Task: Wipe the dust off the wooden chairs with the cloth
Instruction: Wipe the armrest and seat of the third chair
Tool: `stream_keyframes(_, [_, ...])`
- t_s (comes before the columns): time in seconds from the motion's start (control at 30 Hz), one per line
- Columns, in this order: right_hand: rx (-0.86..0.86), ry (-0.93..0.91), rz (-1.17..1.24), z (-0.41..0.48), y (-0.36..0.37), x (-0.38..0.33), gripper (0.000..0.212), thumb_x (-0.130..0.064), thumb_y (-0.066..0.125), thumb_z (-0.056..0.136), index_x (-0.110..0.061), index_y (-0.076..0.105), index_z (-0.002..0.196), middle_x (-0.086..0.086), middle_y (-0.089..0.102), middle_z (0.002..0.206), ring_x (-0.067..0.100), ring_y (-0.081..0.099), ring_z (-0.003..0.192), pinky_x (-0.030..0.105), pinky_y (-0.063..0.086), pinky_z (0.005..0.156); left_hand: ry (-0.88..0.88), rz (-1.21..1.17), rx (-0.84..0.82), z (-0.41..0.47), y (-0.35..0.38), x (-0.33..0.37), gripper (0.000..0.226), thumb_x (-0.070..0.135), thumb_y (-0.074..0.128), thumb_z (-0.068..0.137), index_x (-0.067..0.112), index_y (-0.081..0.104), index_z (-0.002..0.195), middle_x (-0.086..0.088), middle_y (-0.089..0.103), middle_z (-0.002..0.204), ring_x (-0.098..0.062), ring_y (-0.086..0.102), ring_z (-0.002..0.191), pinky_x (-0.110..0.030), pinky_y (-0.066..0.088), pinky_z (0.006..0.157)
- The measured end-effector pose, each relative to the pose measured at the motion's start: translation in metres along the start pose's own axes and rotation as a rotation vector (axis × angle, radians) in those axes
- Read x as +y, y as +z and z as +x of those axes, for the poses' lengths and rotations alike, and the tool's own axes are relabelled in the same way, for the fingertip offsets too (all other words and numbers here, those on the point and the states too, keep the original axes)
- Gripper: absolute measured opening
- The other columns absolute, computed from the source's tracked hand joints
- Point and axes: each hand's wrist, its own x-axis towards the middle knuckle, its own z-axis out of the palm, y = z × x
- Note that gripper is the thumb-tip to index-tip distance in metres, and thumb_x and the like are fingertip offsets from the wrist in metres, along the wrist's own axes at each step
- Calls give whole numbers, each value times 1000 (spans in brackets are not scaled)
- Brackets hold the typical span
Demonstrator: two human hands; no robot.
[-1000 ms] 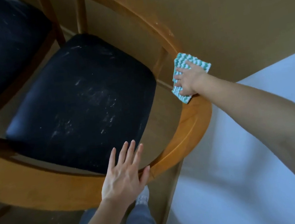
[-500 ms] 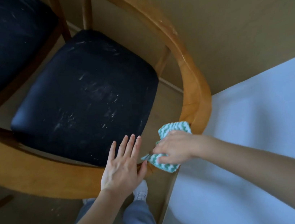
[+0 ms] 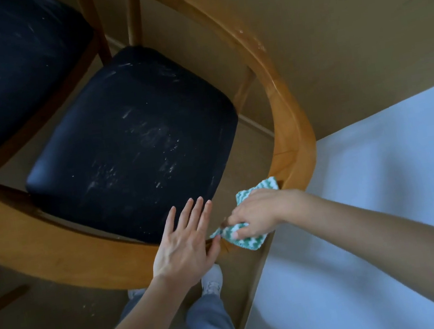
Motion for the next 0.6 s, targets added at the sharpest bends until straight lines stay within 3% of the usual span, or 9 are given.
stream_keyframes(0.1, [36, -21, -3, 4, -1, -12, 51, -52, 29, 98, -28, 39, 141, 0, 54, 130, 23, 50, 118, 40, 36, 96, 1, 5, -5, -1, 0, -1, 65, 47, 32, 89, 7, 46, 137, -10, 49, 139, -25, 45, 131, -45, 23, 107])
stream_keyframes(0.2, [1, 6, -20, -5, -3, 6, 55, -58, 29, 96, -32, 35, 143, -4, 46, 142, 22, 43, 128, 40, 34, 101, -3, 9, -6, 1, 0, 1, 65, 47, 33, 88, 7, 46, 137, -10, 49, 139, -25, 45, 130, -44, 22, 107])
stream_keyframes(0.33, [-29, 160, -17, -23, -17, 56, 59, -68, 26, 91, -39, 41, 140, -9, 43, 146, 20, 39, 133, 41, 31, 108, -15, 6, -5, 2, 0, 4, 64, 48, 31, 89, 8, 46, 137, -9, 49, 139, -24, 45, 131, -46, 25, 110])
stream_keyframes(0.47, [-65, 308, -236, -18, -40, 109, 57, -69, 24, 91, -44, 37, 140, -7, 32, 152, 22, 24, 142, 41, 16, 116, -20, 3, -10, 1, 0, 5, 64, 48, 31, 88, 9, 47, 137, -8, 49, 139, -24, 45, 131, -47, 27, 110])
stream_keyframes(0.6, [-52, 409, -422, -7, -65, 146, 60, -66, 27, 92, -38, 30, 145, -7, 22, 156, 14, 9, 146, 38, -1, 118, -24, 9, 0, 2, 0, 4, 64, 49, 35, 87, 11, 48, 136, -8, 49, 140, -23, 44, 131, -45, 22, 108])
